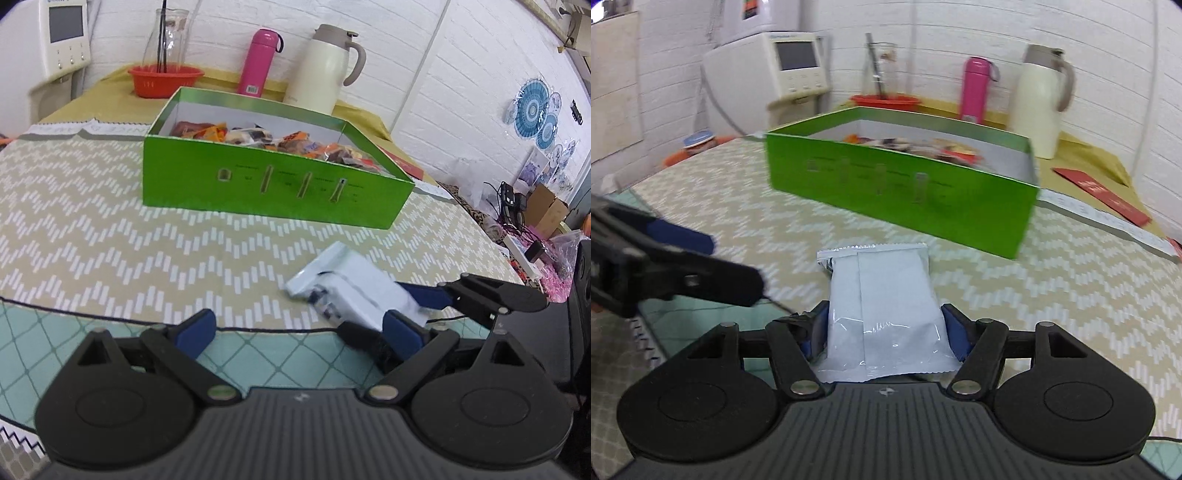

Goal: Organize snacks
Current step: 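Close both grippers on the white foil bag and lift it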

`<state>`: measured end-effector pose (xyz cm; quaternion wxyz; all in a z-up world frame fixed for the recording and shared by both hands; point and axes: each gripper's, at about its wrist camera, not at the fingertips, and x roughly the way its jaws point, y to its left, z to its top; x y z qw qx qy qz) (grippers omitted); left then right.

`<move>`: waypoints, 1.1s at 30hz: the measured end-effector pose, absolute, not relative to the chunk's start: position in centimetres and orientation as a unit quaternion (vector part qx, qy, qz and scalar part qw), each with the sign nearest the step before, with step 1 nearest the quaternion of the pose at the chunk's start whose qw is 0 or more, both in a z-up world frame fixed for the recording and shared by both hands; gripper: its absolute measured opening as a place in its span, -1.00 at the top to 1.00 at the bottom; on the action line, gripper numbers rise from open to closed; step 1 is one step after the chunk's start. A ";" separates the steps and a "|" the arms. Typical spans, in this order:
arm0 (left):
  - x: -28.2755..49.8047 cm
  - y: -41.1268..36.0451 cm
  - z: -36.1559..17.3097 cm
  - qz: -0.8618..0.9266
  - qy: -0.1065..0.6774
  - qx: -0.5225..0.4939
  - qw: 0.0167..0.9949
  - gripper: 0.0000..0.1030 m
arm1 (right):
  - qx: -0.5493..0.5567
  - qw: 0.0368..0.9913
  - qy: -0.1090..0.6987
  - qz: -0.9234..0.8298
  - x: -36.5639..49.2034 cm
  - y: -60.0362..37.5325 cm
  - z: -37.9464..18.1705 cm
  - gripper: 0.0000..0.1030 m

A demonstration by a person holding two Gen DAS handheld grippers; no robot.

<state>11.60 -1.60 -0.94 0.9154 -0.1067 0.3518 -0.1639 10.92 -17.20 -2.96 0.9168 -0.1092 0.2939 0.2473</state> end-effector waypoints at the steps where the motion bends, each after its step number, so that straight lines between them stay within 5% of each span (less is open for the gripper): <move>1: 11.5 -1.5 -1.0 -0.164 0.352 -0.106 0.915 -0.85 | -0.114 0.912 0.292 0.266 10.2 -16.3 -2.9 -1.00; 11: 11.7 -0.6 -1.8 -0.197 0.361 -0.096 0.906 -0.79 | -0.117 0.923 0.274 0.245 5.8 -14.7 -2.3 -1.00; 15: 11.6 -0.9 -1.7 -0.221 0.362 -0.089 0.901 -0.33 | -0.054 0.928 0.301 0.212 5.6 -16.0 -2.6 -1.00; 26: 11.8 -0.5 -1.6 -0.248 0.375 -0.090 0.889 -0.36 | -0.012 0.930 0.305 0.206 5.8 -15.2 -2.8 -0.98; 27: 11.8 -0.5 -1.6 -0.249 0.373 -0.086 0.890 -0.05 | -0.013 0.932 0.302 0.202 5.8 -15.1 -2.9 -0.91; 33: 11.5 -0.4 -1.1 -0.245 0.355 -0.094 0.897 0.48 | 0.002 0.935 0.297 0.192 5.9 -15.1 -2.8 -0.30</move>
